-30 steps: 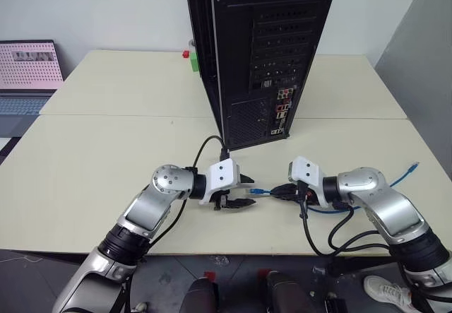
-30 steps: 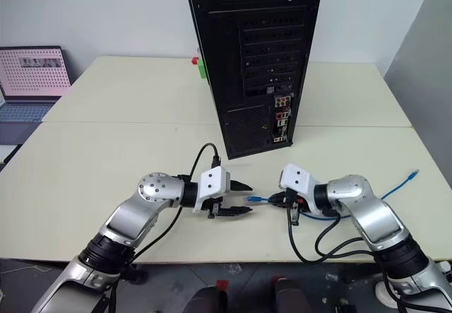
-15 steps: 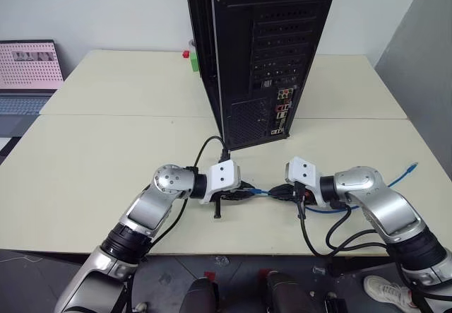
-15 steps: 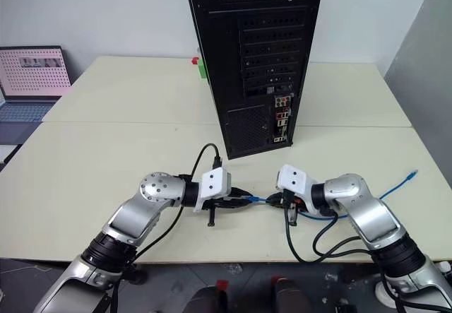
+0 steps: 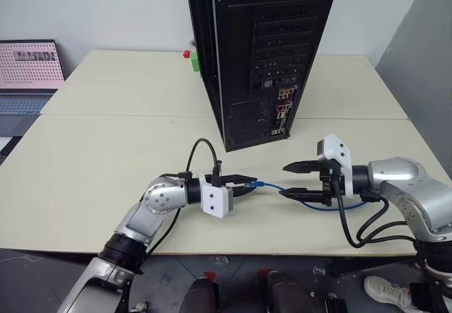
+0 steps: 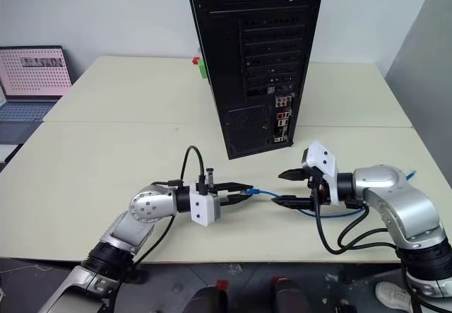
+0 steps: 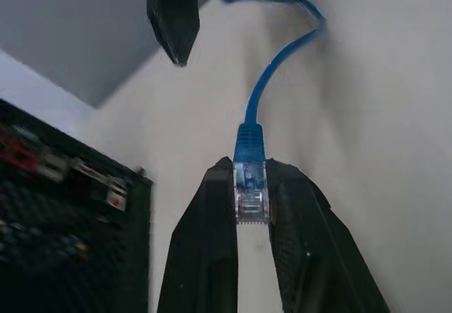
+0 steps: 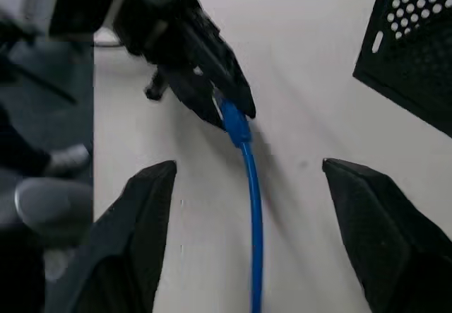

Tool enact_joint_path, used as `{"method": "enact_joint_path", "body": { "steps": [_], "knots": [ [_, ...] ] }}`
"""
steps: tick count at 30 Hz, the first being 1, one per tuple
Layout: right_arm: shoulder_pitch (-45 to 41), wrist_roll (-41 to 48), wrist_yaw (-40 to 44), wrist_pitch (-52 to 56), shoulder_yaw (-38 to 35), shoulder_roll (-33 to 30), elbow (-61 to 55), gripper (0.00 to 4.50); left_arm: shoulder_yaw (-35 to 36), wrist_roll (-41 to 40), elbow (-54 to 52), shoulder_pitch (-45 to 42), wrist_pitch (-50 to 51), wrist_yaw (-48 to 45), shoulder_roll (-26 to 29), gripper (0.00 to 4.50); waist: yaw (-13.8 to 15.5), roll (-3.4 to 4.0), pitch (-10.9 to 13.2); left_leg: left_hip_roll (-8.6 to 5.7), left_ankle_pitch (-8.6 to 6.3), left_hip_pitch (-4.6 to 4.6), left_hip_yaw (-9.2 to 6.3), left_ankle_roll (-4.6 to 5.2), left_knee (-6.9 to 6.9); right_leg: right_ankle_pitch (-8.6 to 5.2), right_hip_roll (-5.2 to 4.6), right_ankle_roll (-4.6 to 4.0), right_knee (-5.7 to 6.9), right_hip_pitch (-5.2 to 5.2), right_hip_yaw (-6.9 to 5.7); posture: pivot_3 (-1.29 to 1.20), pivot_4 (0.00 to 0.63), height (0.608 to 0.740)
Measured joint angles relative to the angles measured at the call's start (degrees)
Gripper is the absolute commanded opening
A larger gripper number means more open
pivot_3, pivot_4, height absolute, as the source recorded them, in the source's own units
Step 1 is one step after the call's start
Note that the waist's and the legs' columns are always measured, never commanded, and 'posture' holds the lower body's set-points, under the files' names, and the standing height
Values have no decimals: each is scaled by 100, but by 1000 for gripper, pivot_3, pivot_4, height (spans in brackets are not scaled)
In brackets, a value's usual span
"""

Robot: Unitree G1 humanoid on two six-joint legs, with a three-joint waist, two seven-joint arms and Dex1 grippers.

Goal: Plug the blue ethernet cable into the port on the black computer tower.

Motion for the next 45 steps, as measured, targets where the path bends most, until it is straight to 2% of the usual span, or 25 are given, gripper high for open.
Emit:
{"method": "enact_joint_path", "body": {
  "steps": [5,12,15,16,23,29,39,41,43,45],
  "knots": [
    [-5,354,-740,521,-64,649,-63,3696,232,957,479,-242,-1374,1049,9,303,4,0,-1,1,0,-4,2,0,0,0,-2,1,0,0,-5,0,150,740],
    [-98,672,-1118,776,-37,957,-61,3696,317,1646,778,-389,-1803,1856,14,303,4,1,-1,0,0,-6,4,0,0,1,-4,2,0,0,-24,0,150,740],
    [-109,731,-1146,805,-37,979,-46,3250,317,1754,778,-392,-1809,2018,16,303,3,0,-1,1,0,-6,4,0,0,1,-4,2,0,0,-32,0,150,740],
    [-123,769,-1169,816,-37,1003,-37,2939,316,1806,777,-393,-1807,2098,16,303,3,1,-1,1,0,-6,4,0,0,1,-4,2,0,0,-35,0,150,740],
    [-194,851,-1226,832,71,1030,110,1539,314,1865,744,-393,-1767,2293,20,303,2,1,-1,2,0,-8,4,0,0,1,-4,2,0,0,-41,0,150,740],
    [-335,876,-1224,831,133,1025,239,85,313,1901,645,-393,-1717,2369,81,303,1,1,-1,2,0,-9,1,0,0,1,-4,2,1,0,-49,0,150,740],
    [-419,903,-1080,854,202,976,426,0,214,1893,620,-374,-1698,2413,171,303,1,1,-1,4,0,-11,-2,0,0,1,-6,2,1,0,-55,0,150,740],
    [-461,904,-1010,896,232,930,463,0,162,1845,620,-374,-1699,2397,203,1003,1,1,-1,3,0,-12,-3,0,0,1,-6,1,1,0,-57,0,150,740],
    [-506,905,-971,910,248,888,490,0,88,1772,620,-374,-1699,2368,247,1244,1,1,-1,4,0,-12,-4,0,0,1,-6,1,0,0,-58,0,150,740],
    [-534,905,-958,911,247,845,526,0,-4,1639,626,-375,-1678,2264,292,1768,1,1,-1,4,0,-14,-6,0,0,1,-8,1,0,0,-62,0,150,740]
  ]
}}
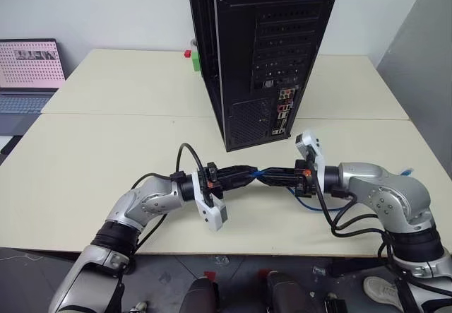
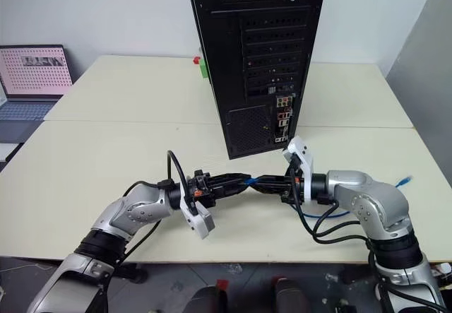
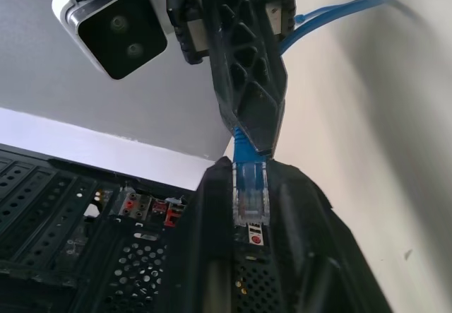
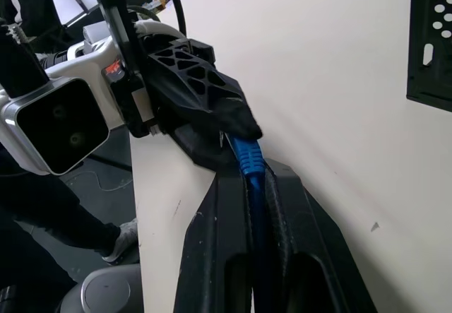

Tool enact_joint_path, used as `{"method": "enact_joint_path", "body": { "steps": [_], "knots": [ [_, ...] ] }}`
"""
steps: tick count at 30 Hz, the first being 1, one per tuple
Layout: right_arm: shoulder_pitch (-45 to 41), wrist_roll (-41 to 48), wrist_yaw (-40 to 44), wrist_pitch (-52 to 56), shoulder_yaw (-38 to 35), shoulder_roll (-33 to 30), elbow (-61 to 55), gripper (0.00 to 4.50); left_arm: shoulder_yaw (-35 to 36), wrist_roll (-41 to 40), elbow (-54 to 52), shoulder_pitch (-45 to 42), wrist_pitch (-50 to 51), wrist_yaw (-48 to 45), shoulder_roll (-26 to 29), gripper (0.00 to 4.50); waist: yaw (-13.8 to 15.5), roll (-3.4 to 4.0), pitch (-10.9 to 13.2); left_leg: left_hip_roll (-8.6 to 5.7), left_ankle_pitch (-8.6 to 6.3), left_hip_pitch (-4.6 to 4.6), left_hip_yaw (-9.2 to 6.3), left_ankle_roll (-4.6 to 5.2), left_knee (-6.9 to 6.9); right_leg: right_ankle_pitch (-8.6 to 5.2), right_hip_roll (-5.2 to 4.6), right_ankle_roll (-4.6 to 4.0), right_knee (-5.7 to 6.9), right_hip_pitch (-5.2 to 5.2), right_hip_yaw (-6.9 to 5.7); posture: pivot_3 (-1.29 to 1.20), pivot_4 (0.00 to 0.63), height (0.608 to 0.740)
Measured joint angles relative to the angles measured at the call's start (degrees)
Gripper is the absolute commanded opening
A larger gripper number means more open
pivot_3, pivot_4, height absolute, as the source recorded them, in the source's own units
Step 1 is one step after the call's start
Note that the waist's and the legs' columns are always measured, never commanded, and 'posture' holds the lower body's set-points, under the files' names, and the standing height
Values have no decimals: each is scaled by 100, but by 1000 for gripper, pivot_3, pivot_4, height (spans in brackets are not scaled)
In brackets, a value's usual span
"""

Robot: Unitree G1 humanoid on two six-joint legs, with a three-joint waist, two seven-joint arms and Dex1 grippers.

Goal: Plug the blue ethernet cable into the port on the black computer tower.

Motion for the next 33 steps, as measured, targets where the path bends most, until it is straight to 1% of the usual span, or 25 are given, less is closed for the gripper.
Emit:
{"method": "enact_joint_path", "body": {
  "steps": [1,2,4,5,7,9,12,14,17,20,21,24,28,30,33],
  "knots": [
    [-1,-1,12,0,0,-18,6,0,-45,-60,3,0,19,-60,29,1858,0,0,0,0,0,0,-1,0,0,0,-1,0,0,0,-1,0,150,740],
    [0,-3,21,0,0,-47,12,0,-111,-144,13,0,60,-132,76,2186,0,0,0,0,0,-1,-2,0,0,0,-1,0,0,0,-3,0,150,740],
    [0,-4,52,0,-3,-154,13,0,-177,-331,40,0,193,-308,131,2482,0,0,0,0,0,-3,-6,0,0,0,-3,0,0,0,-9,0,150,740],
    [4,-4,60,0,-19,-190,12,0,-201,-420,45,5,270,-390,171,2735,-1,0,0,0,0,-5,-7,0,0,0,-3,0,-1,0,-11,0,150,740],
    [51,-14,41,-15,-66,-255,-13,0,-202,-663,30,52,512,-539,202,3081,0,0,0,1,0,-6,-10,0,1,0,-3,0,0,0,-15,0,150,740],
    [167,-31,-68,-44,-120,-330,-125,0,-196,-984,-31,167,845,-708,220,3081,0,1,0,2,0,-9,-15,0,0,0,-4,0,-1,0,-20,0,150,740],
    [439,-181,-410,-143,-269,-346,-322,0,-174,-1715,-315,524,1676,-1099,229,3081,-5,1,0,4,0,-13,-19,0,0,0,-5,0,-1,-1,-25,0,150,740],
    [660,-351,-864,-284,-435,-192,-527,0,-167,-2297,-828,803,2453,-1386,212,3081,-4,1,0,11,0,-15,-26,0,1,-1,-7,0,0,-1,-28,0,150,740],
    [956,-764,-1773,-572,-474,393,-943,0,-123,-3173,-1828,1081,4108,-1626,52,3081,-7,1,0,8,1,-16,-29,-1,3,-1,-6,1,4,-1,-31,0,150,740],
    [1103,-1304,-2888,-750,-435,1164,-1187,0,-70,-3710,-2557,1127,5506,-1660,-110,3081,-12,3,-1,3,1,-14,-31,-2,2,-2,-2,3,4,-1,-31,0,150,740],
    [1140,-1517,-3219,-809,-377,1330,-1219,0,-36,-3852,-2743,1119,5952,-1605,-204,3081,-13,3,-2,2,1,-14,-31,-2,2,-3,-2,3,4,-1,-31,0,150,740],
    [1227,-2087,-3987,-1008,-243,1728,-1276,0,110,-4080,-3013,928,7052,-1356,-451,3081,-13,3,-2,-4,2,-16,-32,-3,3,-6,-2,9,1,-1,-31,0,150,740],
    [1105,-2650,-4833,-1109,-147,2368,-1230,0,274,-4123,-3216,625,8021,-1107,-675,3081,-23,3,-2,-5,2,-14,-29,-3,1,-2,2,1,2,-3,-29,0,150,740],
    [886,-2878,-5104,-1219,-39,2623,-1065,0,307,-4134,-3259,499,8342,-1019,-839,3081,-27,3,-2,-8,2,-13,-28,-4,1,-2,8,0,1,-3,-29,0,150,740],
    [697,-3095,-5265,-1382,64,2819,-813,0,353,-4184,-3360,454,8659,-905,-1045,3081,-18,4,-2,-6,2,-16,-31,-4,0,-2,7,-2,0,-4,-31,0,150,740]
  ]
}}
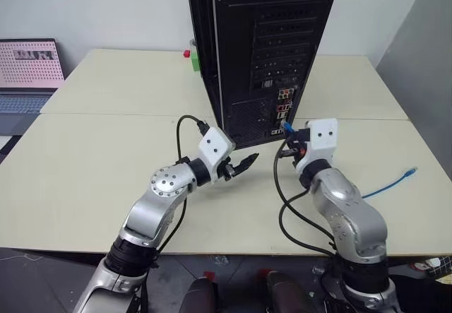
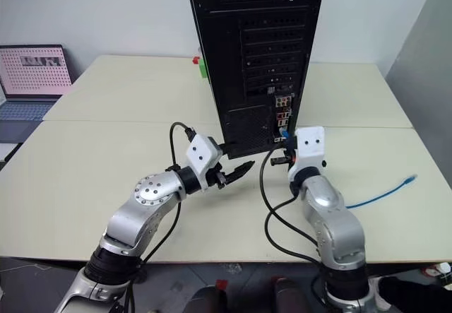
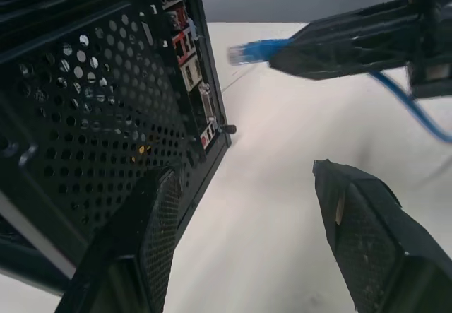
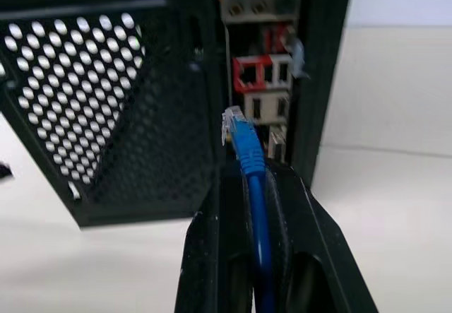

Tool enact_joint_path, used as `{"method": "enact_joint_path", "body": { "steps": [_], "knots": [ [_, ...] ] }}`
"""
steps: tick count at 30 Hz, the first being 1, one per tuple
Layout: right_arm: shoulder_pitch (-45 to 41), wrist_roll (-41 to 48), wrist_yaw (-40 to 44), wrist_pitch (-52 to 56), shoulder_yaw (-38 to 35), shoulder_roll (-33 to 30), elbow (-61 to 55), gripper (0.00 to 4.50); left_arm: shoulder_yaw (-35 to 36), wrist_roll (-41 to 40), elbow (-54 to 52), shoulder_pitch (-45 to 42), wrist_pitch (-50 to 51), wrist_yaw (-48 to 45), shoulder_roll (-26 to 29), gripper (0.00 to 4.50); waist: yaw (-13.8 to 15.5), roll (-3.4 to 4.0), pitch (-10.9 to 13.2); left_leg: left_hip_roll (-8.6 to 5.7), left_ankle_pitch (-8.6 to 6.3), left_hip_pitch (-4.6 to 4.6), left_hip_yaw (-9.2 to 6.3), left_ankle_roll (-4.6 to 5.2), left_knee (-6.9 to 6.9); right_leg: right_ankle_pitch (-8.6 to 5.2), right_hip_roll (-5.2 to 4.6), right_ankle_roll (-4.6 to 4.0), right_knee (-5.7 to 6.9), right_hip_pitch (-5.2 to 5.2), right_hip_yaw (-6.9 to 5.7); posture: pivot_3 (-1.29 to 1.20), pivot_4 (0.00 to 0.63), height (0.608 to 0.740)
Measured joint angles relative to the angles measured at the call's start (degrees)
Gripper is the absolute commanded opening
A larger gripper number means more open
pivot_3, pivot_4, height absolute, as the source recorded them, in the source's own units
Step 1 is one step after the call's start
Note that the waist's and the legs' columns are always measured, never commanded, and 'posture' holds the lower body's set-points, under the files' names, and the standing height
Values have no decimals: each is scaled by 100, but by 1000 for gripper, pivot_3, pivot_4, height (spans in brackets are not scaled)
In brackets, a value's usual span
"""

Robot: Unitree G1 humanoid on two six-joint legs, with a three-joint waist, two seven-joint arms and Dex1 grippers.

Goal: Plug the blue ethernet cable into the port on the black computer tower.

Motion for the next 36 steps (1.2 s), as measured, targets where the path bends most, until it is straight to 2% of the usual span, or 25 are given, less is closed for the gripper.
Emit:
{"method": "enact_joint_path", "body": {
  "steps": [7,20,36],
  "knots": [
    [-278,-263,-136,-344,-41,260,512,0,310,95,0,-80,-39,398,-363,3081,5,0,0,0,0,-3,1,0,0,0,-4,-1,-1,-2,1,0,150,740],
    [-775,-291,-175,-526,-346,437,1116,0,316,386,0,-12,-387,365,-365,3081,2,0,0,1,0,-3,3,0,-1,1,-4,-1,0,-4,3,0,150,740],
    [-803,-287,-111,-331,-382,527,1186,0,316,424,0,-12,-394,358,-364,3081,-1,0,0,3,0,-4,4,0,-2,1,-4,-1,0,-6,4,0,150,740]
  ]
}}
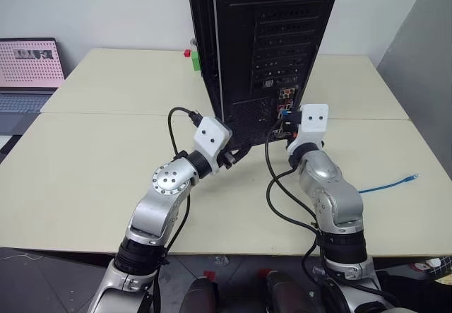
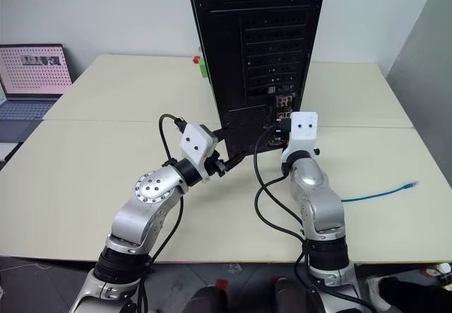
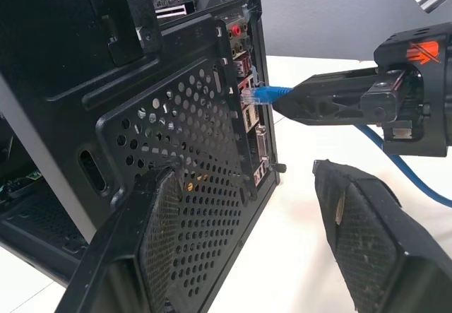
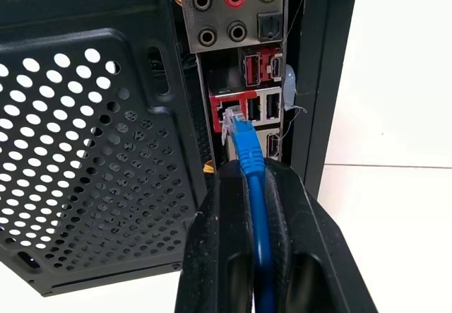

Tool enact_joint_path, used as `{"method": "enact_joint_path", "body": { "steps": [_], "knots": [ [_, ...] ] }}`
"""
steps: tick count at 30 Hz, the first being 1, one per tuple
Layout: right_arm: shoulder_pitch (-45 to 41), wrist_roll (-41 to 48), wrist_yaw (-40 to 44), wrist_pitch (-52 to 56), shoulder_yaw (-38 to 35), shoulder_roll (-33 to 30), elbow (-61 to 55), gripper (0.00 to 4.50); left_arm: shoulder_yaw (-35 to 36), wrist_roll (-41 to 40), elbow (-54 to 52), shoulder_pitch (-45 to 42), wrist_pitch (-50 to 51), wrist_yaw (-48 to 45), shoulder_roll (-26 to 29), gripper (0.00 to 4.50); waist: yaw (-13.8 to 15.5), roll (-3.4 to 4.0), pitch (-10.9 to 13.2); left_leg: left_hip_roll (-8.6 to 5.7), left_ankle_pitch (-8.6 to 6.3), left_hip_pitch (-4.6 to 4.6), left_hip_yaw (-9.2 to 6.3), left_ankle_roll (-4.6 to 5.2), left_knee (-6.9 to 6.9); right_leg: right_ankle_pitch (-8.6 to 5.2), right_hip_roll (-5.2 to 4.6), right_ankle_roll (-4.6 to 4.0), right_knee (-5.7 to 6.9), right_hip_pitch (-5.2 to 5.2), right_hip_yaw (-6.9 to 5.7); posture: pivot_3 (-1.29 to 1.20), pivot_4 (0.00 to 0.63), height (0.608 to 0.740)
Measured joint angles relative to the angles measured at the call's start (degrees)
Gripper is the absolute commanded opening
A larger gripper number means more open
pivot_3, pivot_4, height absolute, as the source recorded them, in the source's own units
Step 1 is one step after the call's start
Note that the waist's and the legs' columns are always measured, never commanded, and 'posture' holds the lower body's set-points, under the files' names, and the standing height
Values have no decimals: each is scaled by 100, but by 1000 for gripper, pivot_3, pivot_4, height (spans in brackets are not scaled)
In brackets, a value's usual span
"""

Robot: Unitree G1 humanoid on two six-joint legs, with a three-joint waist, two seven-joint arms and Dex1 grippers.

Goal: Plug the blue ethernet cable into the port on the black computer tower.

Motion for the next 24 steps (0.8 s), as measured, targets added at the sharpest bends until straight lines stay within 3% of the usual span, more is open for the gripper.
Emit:
{"method": "enact_joint_path", "body": {
  "steps": [24],
  "knots": [
    [-335,232,-196,384,-392,570,92,0,2,124,0,6,2,-16,15,3081,-100,2,1,3,0,3,6,0,-1,1,8,-1,4,-7,7,0,150,740]
  ]
}}
